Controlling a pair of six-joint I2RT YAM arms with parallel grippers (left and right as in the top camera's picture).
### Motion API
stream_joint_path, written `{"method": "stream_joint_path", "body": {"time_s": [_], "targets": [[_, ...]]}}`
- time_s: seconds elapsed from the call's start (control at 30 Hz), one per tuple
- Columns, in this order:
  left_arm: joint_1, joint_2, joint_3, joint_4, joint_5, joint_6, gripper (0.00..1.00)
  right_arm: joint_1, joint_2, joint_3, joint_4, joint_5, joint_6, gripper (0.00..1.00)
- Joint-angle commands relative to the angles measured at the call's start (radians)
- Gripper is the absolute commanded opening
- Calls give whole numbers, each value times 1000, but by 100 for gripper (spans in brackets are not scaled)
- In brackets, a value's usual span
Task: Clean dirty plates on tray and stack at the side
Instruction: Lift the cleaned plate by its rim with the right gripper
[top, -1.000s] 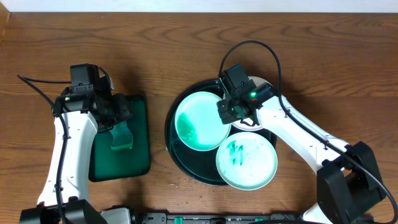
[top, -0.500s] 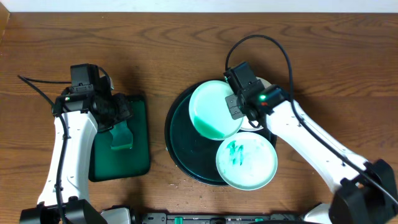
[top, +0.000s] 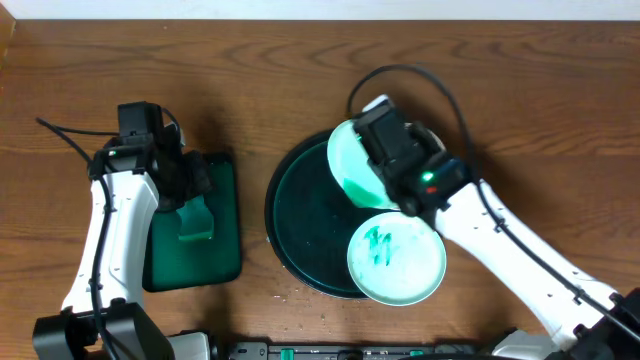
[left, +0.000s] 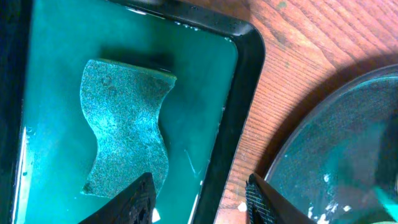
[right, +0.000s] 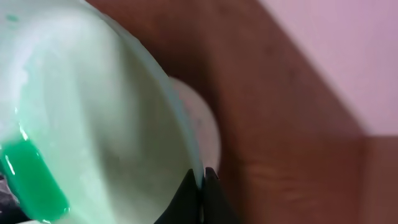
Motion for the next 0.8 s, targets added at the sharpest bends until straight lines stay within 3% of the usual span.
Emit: {"method": "stream_joint_path", "body": {"time_s": [0.0,0.4,0.77], "targets": [[0,13,22,-3,5,2,48,74,-18,29,28,216,-182,1],[0,13,22,-3,4,2,48,276,-17,29,125,597,-503,1],[0,13,22,-7,4,2,48,335,-17,29,170,632,-555,1]]}}
